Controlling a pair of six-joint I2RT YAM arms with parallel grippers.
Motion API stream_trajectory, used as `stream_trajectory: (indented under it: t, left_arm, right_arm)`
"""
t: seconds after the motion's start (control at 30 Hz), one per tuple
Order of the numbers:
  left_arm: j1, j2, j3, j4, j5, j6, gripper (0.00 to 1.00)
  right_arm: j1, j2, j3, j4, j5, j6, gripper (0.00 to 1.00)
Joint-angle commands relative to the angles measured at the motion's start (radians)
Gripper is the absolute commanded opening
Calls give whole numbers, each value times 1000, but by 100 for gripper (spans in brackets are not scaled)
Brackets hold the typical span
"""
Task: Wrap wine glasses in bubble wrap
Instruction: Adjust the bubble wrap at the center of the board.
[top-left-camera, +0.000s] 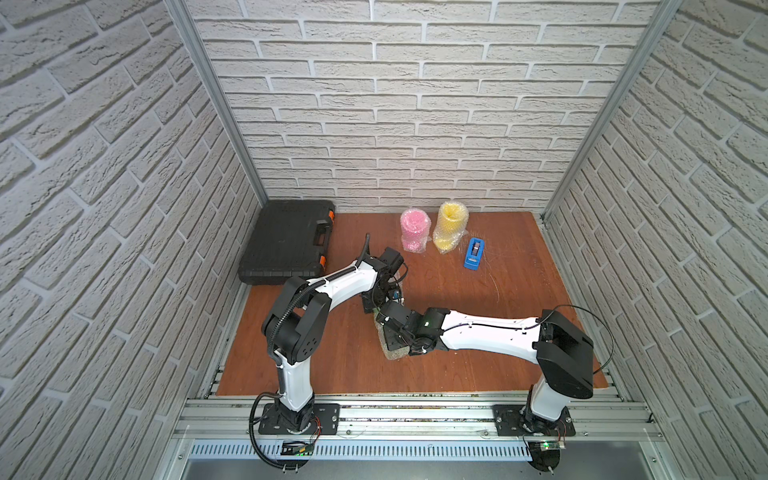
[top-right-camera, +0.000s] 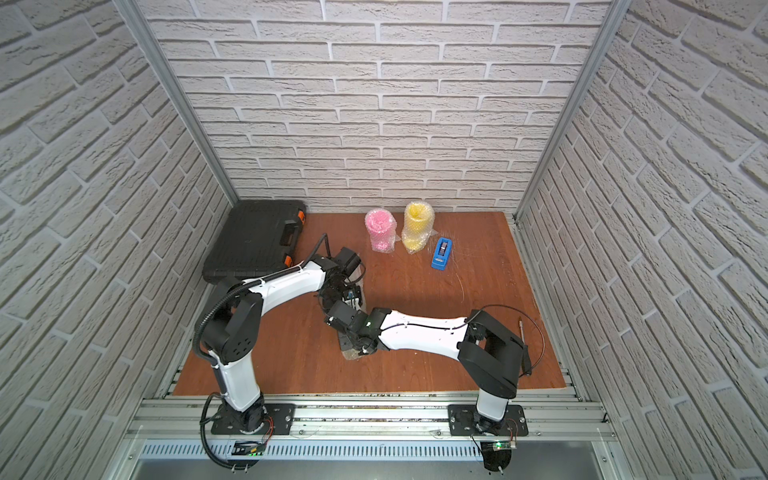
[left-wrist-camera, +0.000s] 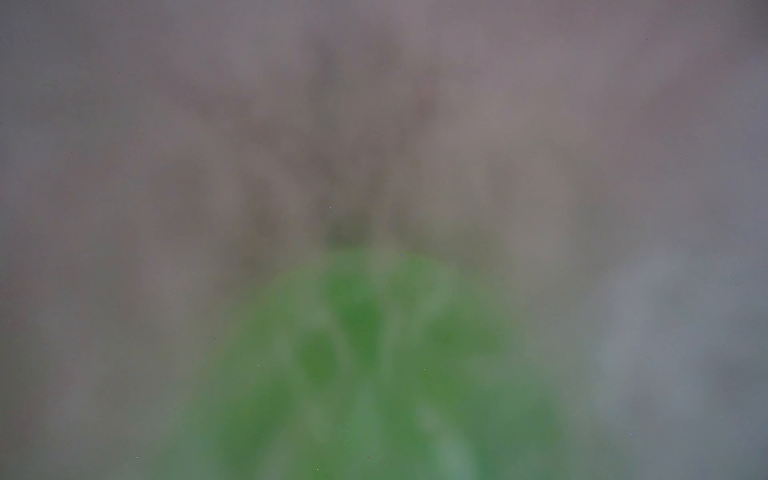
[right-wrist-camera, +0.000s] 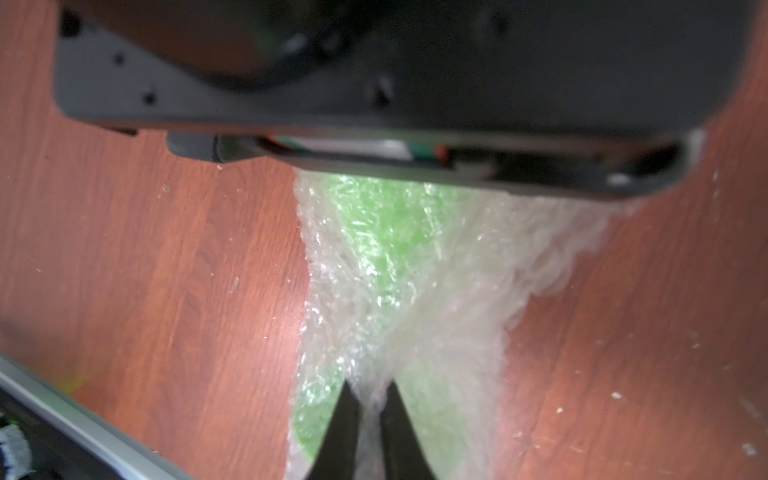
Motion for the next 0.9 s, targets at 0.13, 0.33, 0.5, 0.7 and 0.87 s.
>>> stream_trajectory:
  t: [0.13, 0.33, 0.5, 0.7, 0.87]
  left_arm:
    - [59, -46, -11, -23, -6, 36, 87]
    - [123, 2, 38, -60, -27, 103, 93]
    - [182, 12, 63, -76, -35, 138, 98]
    - [252, 7, 71, -94, -36, 183, 98]
    - [337, -47, 73, -125, -67, 252, 96]
  right_arm:
    - [12, -110, -97, 42, -30, -51, 2]
    - [16, -155, -133, 30, -27, -57, 3]
    - [17, -194, -155, 5, -11, -71, 2]
    - [16, -235, -167, -27, 9, -141, 2]
    - [15, -261, -178, -37, -27, -319, 3]
